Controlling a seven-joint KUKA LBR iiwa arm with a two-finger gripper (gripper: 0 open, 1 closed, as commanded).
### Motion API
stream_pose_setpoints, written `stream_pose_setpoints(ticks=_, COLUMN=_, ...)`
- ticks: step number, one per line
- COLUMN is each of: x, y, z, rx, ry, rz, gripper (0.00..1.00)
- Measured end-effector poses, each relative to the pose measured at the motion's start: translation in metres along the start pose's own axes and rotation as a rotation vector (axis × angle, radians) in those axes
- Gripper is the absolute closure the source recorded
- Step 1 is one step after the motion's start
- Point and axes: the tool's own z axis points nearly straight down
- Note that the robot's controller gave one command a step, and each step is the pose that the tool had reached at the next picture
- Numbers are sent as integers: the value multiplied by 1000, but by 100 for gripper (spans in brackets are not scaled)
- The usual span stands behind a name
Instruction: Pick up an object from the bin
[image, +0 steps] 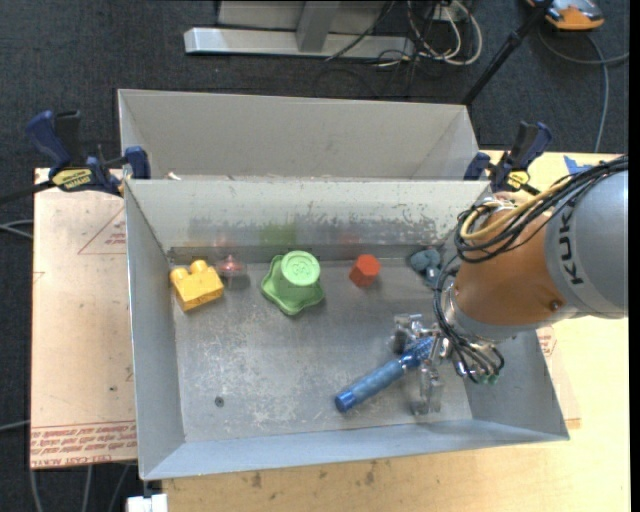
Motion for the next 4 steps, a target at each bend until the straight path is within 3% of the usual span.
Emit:
stream_pose_setpoints(ticks=2, x=-1, y=1, z=0, rx=0, ry=0, rz=1, gripper=0)
stream_pose_setpoints(ticks=3, x=-1, y=1, z=0, rx=0, ry=-1, rz=2, gripper=100)
stream_pose_setpoints(ticks=4, x=-2, y=1, z=-10, rx=0, ry=0, rz=2, gripper=100)
